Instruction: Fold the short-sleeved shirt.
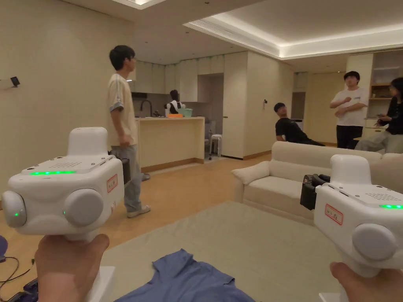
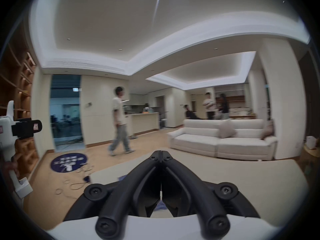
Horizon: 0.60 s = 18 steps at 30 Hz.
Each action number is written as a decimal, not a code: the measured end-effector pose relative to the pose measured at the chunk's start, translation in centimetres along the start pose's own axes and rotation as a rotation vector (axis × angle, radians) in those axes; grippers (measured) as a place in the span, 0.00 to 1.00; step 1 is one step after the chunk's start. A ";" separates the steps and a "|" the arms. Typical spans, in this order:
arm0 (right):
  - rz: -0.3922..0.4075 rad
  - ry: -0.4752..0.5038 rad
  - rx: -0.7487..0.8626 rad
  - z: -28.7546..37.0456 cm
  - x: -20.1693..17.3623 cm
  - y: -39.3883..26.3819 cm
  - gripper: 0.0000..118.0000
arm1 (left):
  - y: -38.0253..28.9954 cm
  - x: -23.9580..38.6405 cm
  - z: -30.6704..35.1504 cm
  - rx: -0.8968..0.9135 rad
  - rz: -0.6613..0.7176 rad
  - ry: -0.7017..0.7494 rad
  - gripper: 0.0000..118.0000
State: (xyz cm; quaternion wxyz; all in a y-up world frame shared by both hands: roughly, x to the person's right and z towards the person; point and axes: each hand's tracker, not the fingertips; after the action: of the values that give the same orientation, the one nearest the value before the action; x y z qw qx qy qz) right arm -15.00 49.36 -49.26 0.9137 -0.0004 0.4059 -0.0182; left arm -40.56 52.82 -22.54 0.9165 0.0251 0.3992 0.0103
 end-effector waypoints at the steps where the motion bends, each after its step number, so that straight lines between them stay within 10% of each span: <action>1: -0.007 0.041 -0.004 -0.7 -1.6 -0.3 0.01 | -0.2 -1.5 0.1 -0.014 -0.001 0.021 0.00; 6: -0.001 0.154 -0.022 -2.4 -6.9 -1.2 0.01 | -1.5 -6.2 0.2 -0.026 0.007 0.092 0.00; 18: -0.015 0.041 -0.146 -11.6 -0.1 -8.0 0.01 | -14.1 0.4 -22.2 -0.442 0.128 -0.242 0.00</action>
State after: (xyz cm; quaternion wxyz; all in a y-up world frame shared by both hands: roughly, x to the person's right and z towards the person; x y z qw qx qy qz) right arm -23.96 41.51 -56.82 0.9025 -0.0698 0.4249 0.0048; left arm -56.53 39.61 -38.69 0.9382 -0.1496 0.2724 0.1522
